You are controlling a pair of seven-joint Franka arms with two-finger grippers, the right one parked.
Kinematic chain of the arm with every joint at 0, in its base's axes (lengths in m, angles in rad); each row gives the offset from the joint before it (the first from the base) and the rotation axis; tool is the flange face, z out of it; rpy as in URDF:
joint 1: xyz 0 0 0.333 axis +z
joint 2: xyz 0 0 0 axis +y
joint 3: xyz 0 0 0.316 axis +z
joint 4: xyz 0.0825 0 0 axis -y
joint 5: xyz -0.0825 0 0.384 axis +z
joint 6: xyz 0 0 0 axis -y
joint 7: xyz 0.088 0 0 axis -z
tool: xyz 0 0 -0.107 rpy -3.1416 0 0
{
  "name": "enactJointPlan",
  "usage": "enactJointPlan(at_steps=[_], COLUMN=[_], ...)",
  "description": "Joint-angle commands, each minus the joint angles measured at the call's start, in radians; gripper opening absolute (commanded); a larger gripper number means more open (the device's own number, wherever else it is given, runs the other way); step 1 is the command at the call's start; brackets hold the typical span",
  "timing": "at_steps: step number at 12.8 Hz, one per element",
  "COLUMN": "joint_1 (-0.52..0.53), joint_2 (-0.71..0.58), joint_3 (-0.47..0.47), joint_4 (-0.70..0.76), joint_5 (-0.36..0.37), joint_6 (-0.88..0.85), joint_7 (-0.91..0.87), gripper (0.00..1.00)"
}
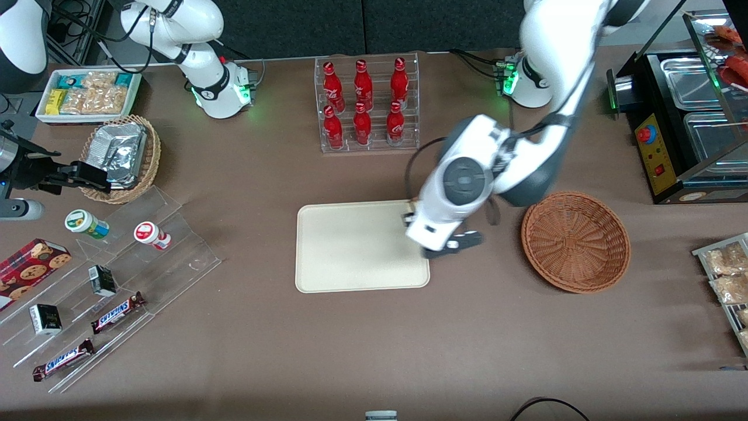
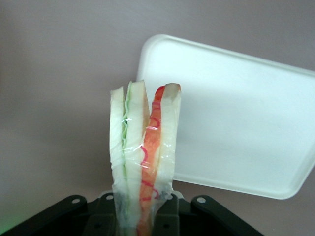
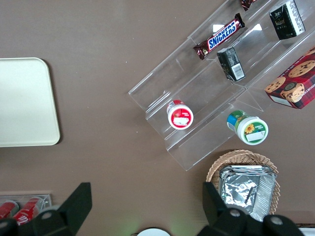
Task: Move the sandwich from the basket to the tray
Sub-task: 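Carry the sandwich with the left gripper over the white tray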
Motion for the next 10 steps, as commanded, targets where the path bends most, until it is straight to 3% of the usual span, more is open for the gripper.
enactJointPlan(at_steps=[1,3,10], joint_1=[-0.068,-0.111,-0.16], joint_2=[0.12,0.173,0.27], joint_3=[0.014,0.013,0.019], joint_4=[0.079,0.079,0.08], joint_5=[0.008,0.061,0.081], joint_6=[0.06,0.1,0.283], joint_7=[0.003,0.062,0.087], gripper=[0.02,0.05,0.1])
